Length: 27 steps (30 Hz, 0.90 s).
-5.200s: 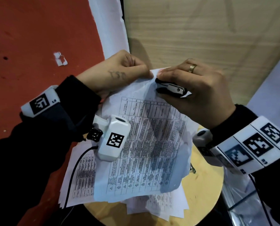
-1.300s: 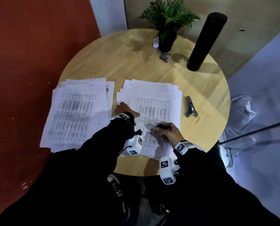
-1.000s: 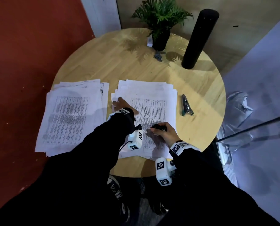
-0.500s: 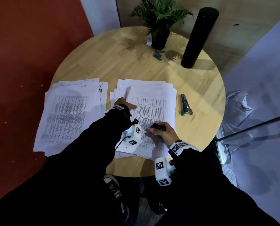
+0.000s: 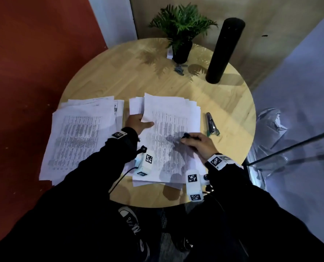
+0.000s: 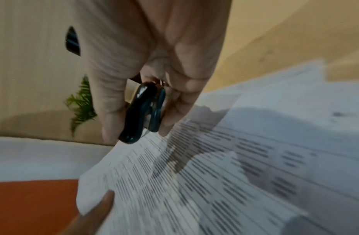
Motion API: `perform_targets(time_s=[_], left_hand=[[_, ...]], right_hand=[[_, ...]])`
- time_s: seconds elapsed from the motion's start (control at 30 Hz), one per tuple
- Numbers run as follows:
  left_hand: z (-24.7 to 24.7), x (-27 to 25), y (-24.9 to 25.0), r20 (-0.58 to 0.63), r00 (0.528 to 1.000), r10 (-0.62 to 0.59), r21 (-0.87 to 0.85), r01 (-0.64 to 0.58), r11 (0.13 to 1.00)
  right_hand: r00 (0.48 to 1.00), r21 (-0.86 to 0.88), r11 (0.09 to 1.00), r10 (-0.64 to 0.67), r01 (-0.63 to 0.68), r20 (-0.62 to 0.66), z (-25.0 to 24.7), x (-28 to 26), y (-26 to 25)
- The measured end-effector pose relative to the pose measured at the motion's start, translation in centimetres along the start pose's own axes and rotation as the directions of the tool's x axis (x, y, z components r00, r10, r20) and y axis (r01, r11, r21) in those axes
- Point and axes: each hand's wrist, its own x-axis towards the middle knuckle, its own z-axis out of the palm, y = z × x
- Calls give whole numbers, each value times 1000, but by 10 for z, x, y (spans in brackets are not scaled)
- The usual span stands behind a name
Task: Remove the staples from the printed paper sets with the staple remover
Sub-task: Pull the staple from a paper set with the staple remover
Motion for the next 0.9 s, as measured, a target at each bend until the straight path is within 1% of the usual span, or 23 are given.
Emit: perform_targets(time_s=[0.07,0.17,0.2,0.3,0.37,0.47,0.53,0.6,0.7,0.8,0.9], left_hand=[[-9,-13,7,-26,994,105,-103,-107,989],[-22,-30,14,-89,977,193,-271,-210,939],[-28,-36,18,-107,971,213,-303,-236,923],[-39,-51,31,-86,961,263,-379,-276,883],[-46,-58,39,-81,952,294,-420,-300,856],[-57,-66,48,-73,940,333,-441,-330,834],[-63,-70,54,-58,930,362,-434,-350,830],[-69,-76,59,-56,922,384,-430,-369,824],[-74,-78,61,-84,915,395,-443,-390,807],[-79,-80,65,-122,921,369,-430,-384,817],[-83,-82,65,-175,932,318,-459,-363,811]], right_hand=[[997,76,994,-72,74,-23,-3,0,-25],[987,158,974,-155,162,-52,-3,0,-60],[984,170,969,-178,181,-33,-1,-2,-70],[972,213,955,-227,208,67,3,-10,-94],[962,259,941,-251,217,106,6,-17,-104],[943,312,921,-291,232,160,3,-25,-113],[924,286,931,-299,227,238,1,-31,-118],[909,245,941,-300,233,289,0,-38,-123],[890,230,930,-346,285,298,2,-47,-130],[876,236,917,-382,321,294,4,-55,-136],[859,255,900,-420,353,291,3,-62,-142]])
